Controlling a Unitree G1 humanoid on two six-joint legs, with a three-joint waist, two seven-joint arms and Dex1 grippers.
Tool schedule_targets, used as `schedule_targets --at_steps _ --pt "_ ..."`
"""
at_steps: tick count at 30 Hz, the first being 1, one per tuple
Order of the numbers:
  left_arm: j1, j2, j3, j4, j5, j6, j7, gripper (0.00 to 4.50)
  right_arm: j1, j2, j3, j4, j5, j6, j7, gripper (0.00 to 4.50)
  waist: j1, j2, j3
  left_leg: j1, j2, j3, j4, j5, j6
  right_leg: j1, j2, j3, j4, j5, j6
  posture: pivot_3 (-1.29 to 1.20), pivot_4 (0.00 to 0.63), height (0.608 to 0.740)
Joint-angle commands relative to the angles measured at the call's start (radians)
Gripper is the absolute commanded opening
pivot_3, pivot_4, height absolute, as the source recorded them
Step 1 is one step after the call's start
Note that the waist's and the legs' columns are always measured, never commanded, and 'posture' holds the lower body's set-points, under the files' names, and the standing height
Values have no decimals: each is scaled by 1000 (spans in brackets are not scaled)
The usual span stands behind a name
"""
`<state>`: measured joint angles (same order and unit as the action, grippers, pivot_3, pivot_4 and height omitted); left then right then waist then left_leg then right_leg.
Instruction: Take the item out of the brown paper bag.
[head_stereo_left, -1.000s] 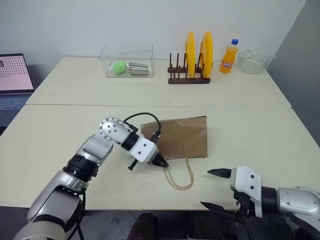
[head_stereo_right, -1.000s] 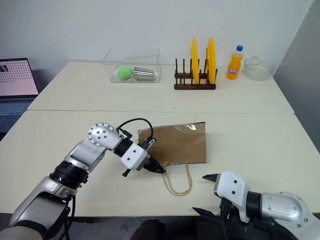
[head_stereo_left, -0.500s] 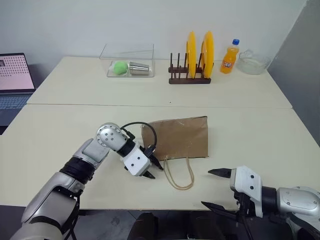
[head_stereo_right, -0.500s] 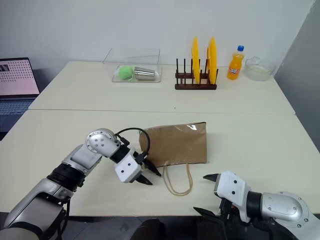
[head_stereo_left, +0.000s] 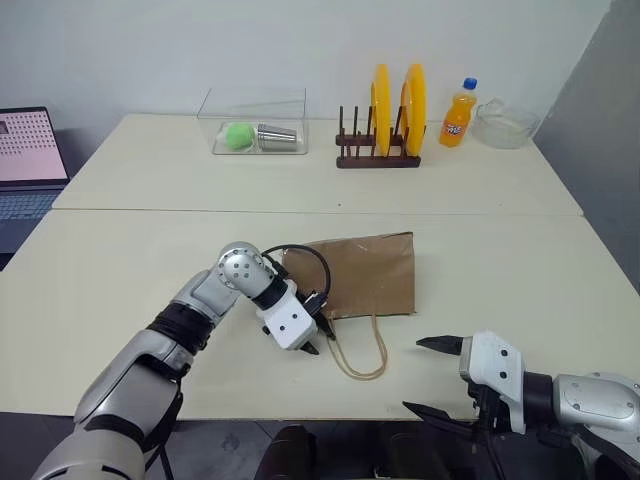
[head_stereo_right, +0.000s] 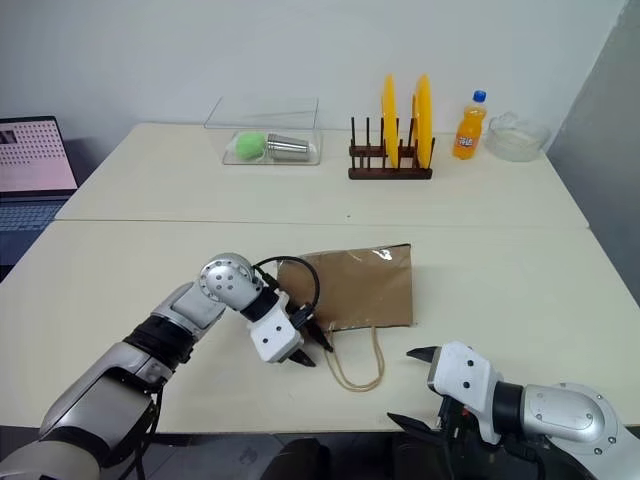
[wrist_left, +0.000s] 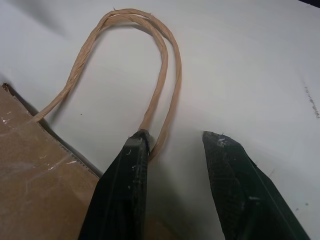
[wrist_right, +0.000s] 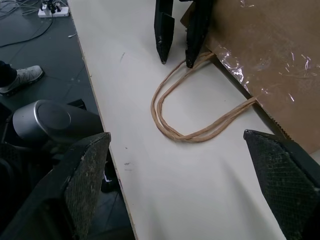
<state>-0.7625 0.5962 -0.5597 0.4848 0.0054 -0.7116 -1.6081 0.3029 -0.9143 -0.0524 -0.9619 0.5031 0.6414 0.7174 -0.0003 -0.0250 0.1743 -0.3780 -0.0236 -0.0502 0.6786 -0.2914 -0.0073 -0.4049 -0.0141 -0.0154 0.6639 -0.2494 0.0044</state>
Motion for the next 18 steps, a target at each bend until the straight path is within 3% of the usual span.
schedule_targets --at_steps 1,11,18 --pt "-16 -5 -27 25 38 -22 -5 1816 -2 0 -3 -77 7 -12 -2 4500 0 0 0 0 0 0 0 0 0 0 0 0 0 0 0 0 150 740" --pt "-31 -31 -66 61 96 0 -3 1816 -9 0 -1 -83 13 -7 -3 4500 1 2 -2 2 0 0 0 0 0 2 0 0 0 0 0 0 150 740" --pt "-60 7 -152 54 107 35 -6 1816 -7 -3 1 -85 15 -10 -8 4500 0 3 -6 4 0 1 0 0 0 3 0 1 0 0 0 0 150 740"
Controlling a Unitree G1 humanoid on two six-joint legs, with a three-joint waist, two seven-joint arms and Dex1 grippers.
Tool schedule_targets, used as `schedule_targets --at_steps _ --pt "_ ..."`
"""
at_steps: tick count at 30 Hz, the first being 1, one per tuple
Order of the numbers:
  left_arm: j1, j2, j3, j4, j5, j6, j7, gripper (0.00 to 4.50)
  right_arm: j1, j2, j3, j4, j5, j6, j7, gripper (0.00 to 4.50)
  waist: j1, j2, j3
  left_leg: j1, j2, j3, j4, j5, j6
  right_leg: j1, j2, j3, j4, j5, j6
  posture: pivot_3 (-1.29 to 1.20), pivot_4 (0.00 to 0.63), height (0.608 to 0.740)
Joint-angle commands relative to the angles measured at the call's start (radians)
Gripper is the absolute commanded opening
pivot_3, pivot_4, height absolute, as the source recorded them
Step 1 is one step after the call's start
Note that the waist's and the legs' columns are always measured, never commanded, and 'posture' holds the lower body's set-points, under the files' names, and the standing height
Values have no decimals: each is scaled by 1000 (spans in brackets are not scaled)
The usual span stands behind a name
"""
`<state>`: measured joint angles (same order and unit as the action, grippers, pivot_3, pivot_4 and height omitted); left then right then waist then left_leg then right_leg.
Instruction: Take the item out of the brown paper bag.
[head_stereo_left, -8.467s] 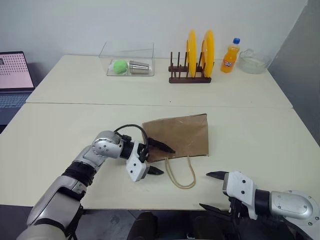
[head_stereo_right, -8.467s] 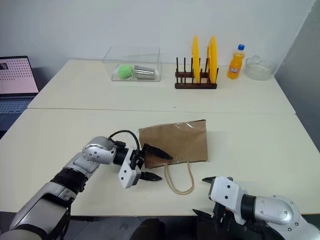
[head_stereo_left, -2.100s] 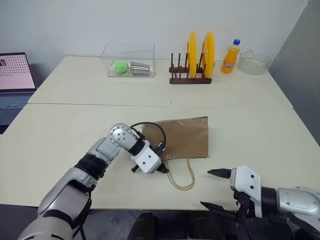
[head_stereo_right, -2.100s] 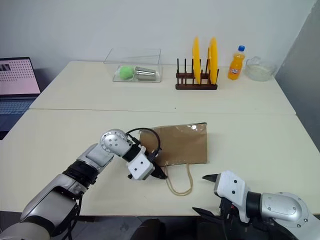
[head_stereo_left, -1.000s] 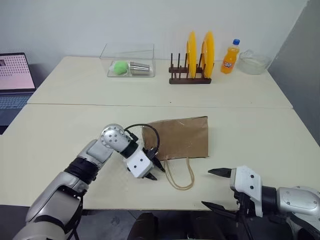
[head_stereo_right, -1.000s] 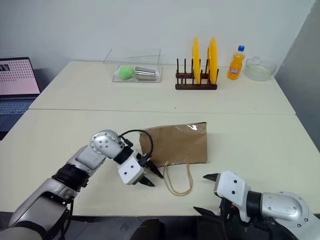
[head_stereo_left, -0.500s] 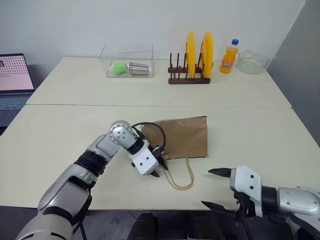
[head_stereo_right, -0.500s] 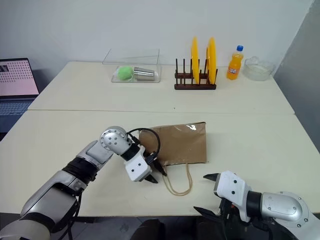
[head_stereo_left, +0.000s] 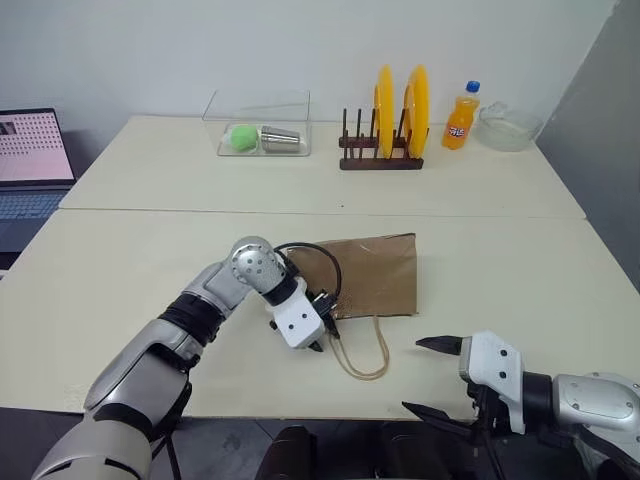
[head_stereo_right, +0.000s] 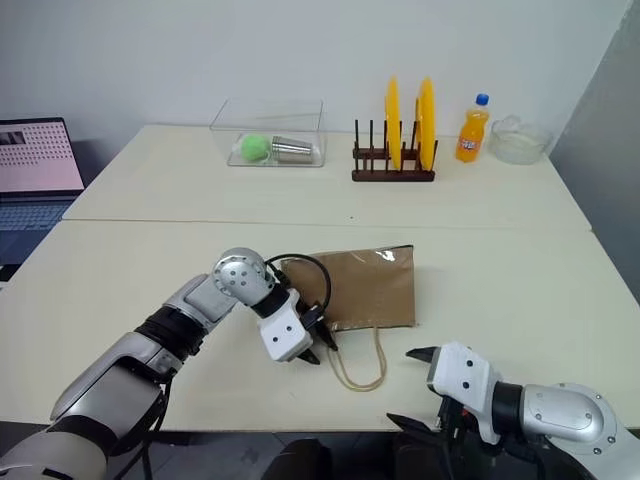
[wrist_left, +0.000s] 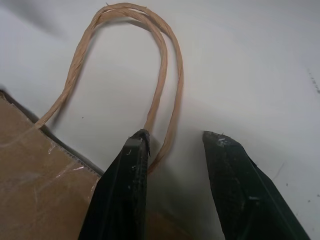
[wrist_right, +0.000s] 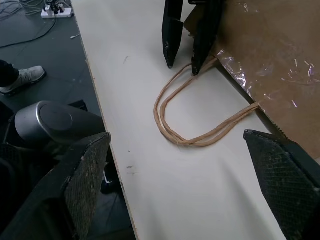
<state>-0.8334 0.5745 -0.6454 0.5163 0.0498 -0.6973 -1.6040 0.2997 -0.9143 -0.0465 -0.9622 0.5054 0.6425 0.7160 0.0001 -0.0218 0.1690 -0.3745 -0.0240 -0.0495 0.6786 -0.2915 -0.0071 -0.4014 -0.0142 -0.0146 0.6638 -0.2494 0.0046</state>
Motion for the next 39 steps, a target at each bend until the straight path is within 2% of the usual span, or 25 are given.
schedule_targets --at_steps 1,4,7,13,17,18,29,35,39 --pt "8 33 -75 21 64 29 -10 1642 -5 -2 -5 -85 15 -11 -7 4500 -1 0 -2 0 0 0 0 0 0 0 0 0 0 0 0 0 150 740" --pt "8 32 -88 17 72 42 -10 991 -4 -4 -2 -85 15 -14 -9 4500 -1 3 -5 2 0 0 -1 0 0 2 0 0 0 0 0 0 150 740" --pt "11 27 -100 4 78 67 -10 991 -5 -5 1 -85 16 -15 -11 4500 -1 3 -6 11 1 -1 -2 -1 1 12 0 0 -3 -1 0 0 150 740" --pt "28 24 -107 -17 92 98 -10 991 -8 -9 8 -85 18 -17 -17 4500 -1 5 -7 12 1 0 -2 -2 2 13 0 0 -5 -1 0 0 150 740" --pt "42 7 -75 -9 89 93 13 97 -11 -10 11 -85 21 -16 -21 4500 -1 7 -8 11 1 0 -2 -2 2 13 0 0 -6 -1 0 0 150 740" --pt "43 3 -68 -10 83 90 16 24 -13 -10 11 -85 22 -16 -22 4500 -1 7 -8 11 0 0 -2 -2 2 13 0 0 -6 -1 0 0 150 740" --pt "97 22 82 -149 -77 222 -2 24 -25 -6 18 -85 23 -18 -31 4500 0 2 -4 8 0 -1 -3 -2 3 11 0 -1 -8 -1 1 0 150 740" --pt "120 38 178 -250 -163 416 30 24 -25 -7 18 -85 24 -21 -32 4500 0 -2 2 8 1 -1 -3 -3 3 11 -1 -1 -8 -1 1 0 150 740" --pt "121 38 221 -260 -171 484 62 24 -26 -16 27 -84 2 -25 -20 4500 0 -3 4 8 1 -2 -3 -3 3 11 -1 -1 -8 -1 1 0 150 740"
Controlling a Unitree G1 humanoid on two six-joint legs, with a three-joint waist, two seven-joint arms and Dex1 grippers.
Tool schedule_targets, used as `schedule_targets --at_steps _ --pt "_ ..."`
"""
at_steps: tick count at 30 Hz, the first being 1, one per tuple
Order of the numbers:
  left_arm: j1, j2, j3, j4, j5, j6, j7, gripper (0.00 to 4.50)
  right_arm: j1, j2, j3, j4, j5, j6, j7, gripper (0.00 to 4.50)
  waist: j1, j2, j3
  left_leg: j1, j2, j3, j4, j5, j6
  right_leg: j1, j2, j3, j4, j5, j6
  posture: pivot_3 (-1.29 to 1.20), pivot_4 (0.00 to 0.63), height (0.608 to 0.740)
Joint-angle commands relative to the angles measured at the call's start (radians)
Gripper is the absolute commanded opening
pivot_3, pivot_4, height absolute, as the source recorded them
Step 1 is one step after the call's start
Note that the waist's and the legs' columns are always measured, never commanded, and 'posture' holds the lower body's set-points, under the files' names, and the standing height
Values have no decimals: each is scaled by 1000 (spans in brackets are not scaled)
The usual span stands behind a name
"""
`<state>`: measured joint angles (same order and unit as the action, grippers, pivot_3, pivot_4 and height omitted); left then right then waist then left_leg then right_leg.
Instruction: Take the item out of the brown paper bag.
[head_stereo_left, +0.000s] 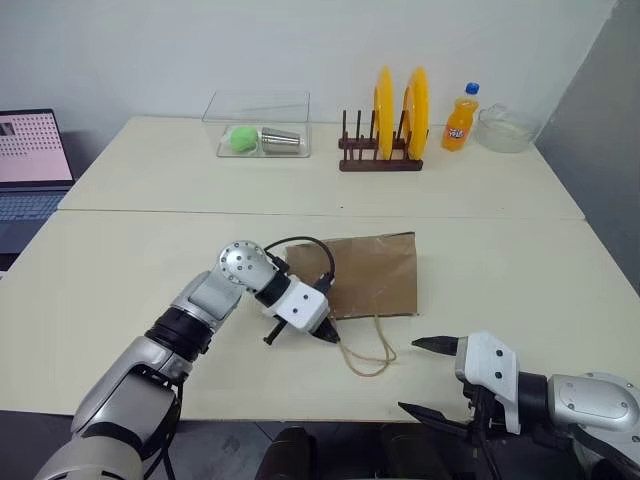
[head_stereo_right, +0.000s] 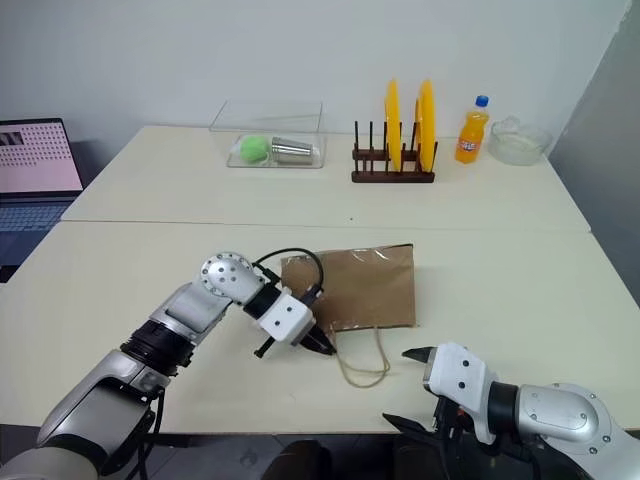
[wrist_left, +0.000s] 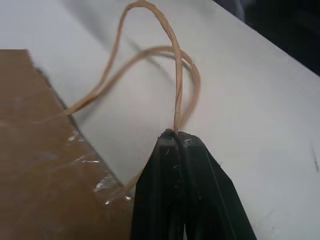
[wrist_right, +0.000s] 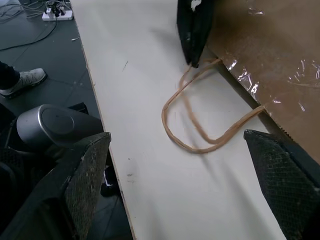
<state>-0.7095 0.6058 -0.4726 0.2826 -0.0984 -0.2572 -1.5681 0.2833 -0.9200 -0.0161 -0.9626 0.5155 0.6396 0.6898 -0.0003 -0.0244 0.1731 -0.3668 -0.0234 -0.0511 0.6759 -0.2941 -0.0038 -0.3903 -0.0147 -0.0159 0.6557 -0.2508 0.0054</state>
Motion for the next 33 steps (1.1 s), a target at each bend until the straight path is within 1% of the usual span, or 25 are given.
schedule_targets --at_steps 1,3,6,11,13,19,23,27,33 --pt "-4 4 56 -26 -22 55 33 24 -8 -17 0 -82 -19 -26 11 4500 0 0 0 0 0 0 0 0 0 0 0 0 0 0 0 0 150 740" --pt "-8 0 71 -23 -24 77 43 24 4 -43 12 -74 -59 -47 33 4500 0 0 2 0 0 0 0 0 0 0 0 0 0 0 0 0 150 740" --pt "-16 -9 95 -19 -29 103 63 24 27 -102 50 -42 -164 -130 78 4500 0 -1 3 0 0 0 0 0 0 0 0 0 -1 0 0 0 150 740" --pt "-28 -38 129 -26 -52 150 96 24 -4 -125 133 55 -331 -287 112 4500 1 -2 4 -1 0 0 -1 0 0 0 0 0 -3 0 0 0 150 740" --pt "-27 -46 140 -40 -62 175 104 24 -42 -103 168 94 -380 -338 110 4500 0 -2 4 -2 0 0 -1 0 0 0 0 -1 -5 1 1 0 150 740" --pt "-5 -42 168 -78 -75 205 123 24 -220 -12 335 243 -546 -453 135 4500 -1 -2 6 -3 0 0 -1 0 0 -1 0 0 -6 1 1 0 150 740" --pt "4 -32 184 -89 -78 210 140 24 -286 36 421 348 -643 -516 146 4500 0 -2 6 -4 0 0 -1 0 0 -1 0 0 -7 1 1 0 150 740" --pt "0 -28 201 -73 -73 202 152 24 -320 86 462 422 -706 -555 141 4500 1 -2 6 -9 0 0 0 0 0 -7 0 0 -6 1 1 0 150 740" --pt "-3 -24 215 -54 -72 189 167 24 -378 180 490 503 -782 -568 115 4500 -1 -2 6 -8 0 0 0 0 0 -8 0 0 -2 1 1 0 150 740"
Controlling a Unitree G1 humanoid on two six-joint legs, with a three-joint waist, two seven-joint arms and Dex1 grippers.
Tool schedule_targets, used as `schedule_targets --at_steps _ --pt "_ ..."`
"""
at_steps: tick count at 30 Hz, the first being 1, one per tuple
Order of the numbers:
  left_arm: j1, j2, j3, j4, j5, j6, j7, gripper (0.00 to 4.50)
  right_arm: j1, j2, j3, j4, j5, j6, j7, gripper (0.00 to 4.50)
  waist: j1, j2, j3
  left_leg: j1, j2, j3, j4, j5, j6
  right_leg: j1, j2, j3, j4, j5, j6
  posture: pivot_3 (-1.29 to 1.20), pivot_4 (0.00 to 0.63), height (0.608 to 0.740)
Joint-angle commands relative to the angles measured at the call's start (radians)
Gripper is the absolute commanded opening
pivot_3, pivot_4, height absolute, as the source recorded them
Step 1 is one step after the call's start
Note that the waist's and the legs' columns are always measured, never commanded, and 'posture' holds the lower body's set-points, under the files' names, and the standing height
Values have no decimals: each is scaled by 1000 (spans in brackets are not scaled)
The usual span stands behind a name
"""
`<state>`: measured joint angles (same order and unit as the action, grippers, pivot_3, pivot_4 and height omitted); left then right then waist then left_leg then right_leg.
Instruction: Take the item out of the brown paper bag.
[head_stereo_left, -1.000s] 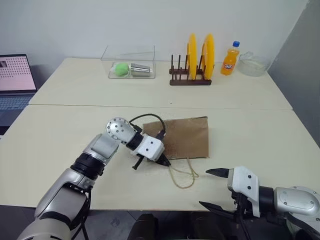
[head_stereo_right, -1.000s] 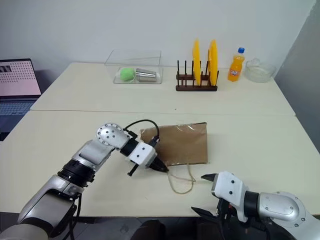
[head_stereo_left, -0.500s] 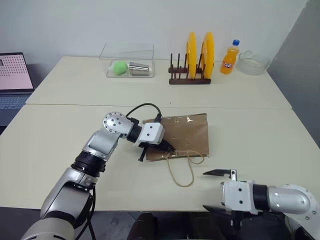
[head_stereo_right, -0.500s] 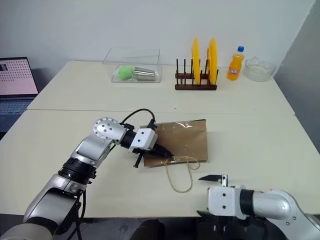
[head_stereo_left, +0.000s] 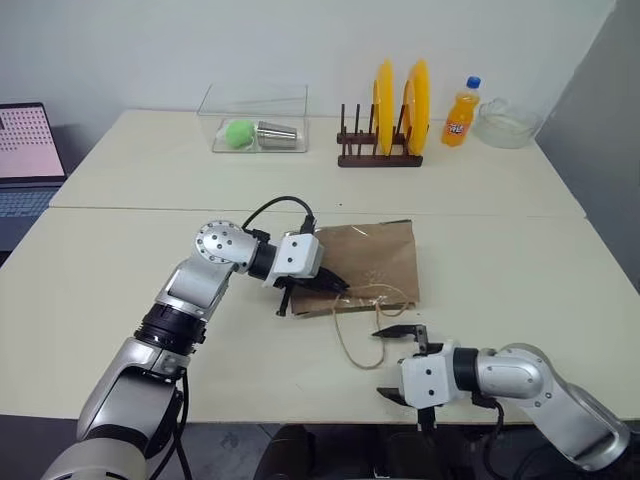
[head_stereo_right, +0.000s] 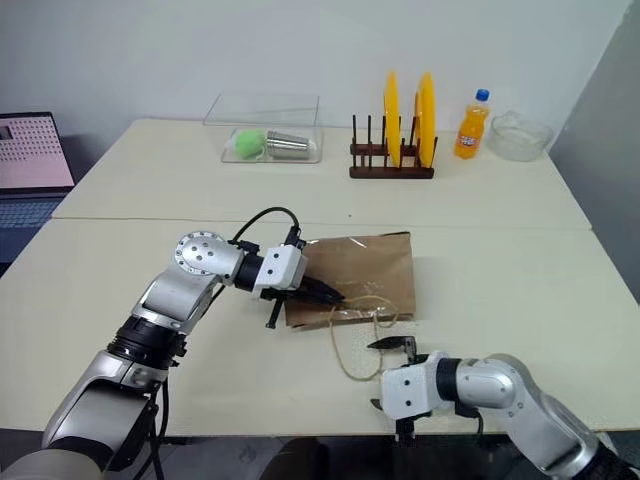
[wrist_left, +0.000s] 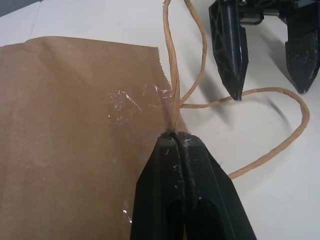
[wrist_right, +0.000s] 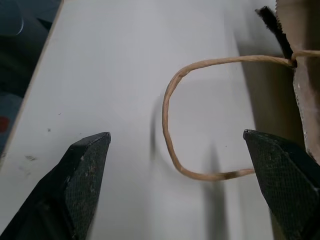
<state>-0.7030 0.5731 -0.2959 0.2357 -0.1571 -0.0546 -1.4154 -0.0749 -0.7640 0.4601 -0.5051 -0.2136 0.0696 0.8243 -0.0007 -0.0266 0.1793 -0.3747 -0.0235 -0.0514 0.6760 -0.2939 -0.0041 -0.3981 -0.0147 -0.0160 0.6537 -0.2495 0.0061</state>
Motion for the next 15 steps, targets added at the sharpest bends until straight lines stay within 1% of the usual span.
schedule_targets --at_steps 1,3,4,9,14,15 --pt "-9 9 41 -5 -13 -15 17 5 -28 37 15 56 -64 0 -25 4316 0 0 0 0 0 0 0 0 0 -1 0 0 2 0 0 0 150 740" --pt "-10 8 47 -3 -14 -17 25 0 -32 57 11 65 -73 2 -30 3929 0 0 0 0 0 1 1 0 0 -3 0 1 6 0 0 0 150 740" --pt "-11 7 50 -1 -16 -16 28 0 -32 66 7 67 -74 5 -32 3623 0 0 0 0 0 1 1 0 0 -4 0 2 7 0 0 0 150 740" --pt "-11 7 62 -5 -23 -6 37 0 -30 101 -13 66 -68 43 -35 1864 0 0 0 -1 0 2 2 1 -1 -6 0 2 10 0 0 0 150 740" --pt "-22 5 80 3 -22 7 65 0 -32 112 -14 55 -70 63 -18 126 0 0 0 -3 -1 2 2 1 -1 -8 0 2 9 0 -1 0 150 740" --pt "-28 -1 88 6 -23 18 82 0 -33 116 -7 55 -74 66 -16 56 0 0 0 -3 -1 2 2 1 -1 -8 0 2 9 0 -1 0 150 740"
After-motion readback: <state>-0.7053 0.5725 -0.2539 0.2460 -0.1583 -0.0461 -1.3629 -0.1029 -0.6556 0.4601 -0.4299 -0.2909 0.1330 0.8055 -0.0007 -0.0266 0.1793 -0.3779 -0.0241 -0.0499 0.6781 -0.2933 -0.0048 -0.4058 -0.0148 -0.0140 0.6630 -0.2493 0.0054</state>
